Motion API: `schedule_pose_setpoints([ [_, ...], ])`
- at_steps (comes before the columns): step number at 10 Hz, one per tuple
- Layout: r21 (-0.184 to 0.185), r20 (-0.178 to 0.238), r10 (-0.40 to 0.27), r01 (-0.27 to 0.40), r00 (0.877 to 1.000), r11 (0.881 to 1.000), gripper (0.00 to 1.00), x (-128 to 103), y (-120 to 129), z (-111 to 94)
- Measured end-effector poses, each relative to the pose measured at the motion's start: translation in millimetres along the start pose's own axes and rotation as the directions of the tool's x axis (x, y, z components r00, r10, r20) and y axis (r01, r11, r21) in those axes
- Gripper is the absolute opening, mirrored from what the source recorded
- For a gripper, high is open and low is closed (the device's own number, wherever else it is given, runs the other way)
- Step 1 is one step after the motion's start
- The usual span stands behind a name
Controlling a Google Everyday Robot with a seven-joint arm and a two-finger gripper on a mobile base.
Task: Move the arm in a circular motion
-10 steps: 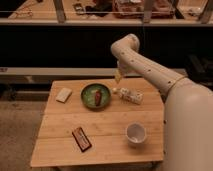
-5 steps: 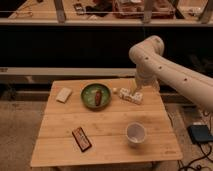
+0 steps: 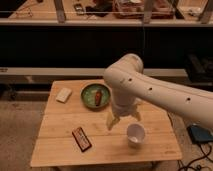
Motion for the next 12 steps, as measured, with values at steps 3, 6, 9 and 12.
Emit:
schedule_pose_setpoints([
  [3, 0.155, -0.079, -0.219, 0.229, 0.972, 0.961, 0.75, 49, -95, 11],
  [6, 0.200, -0.228, -0.367, 0.412, 0.902, 0.889, 0.75, 179, -133, 56],
  [9, 0.052, -0.316, -0.375, 0.410, 0.871, 0.910, 0.75, 306, -21, 79],
  [12, -0.103, -0.399, -0.316, 0.300, 0.861, 0.948, 0.75, 362, 101, 39],
])
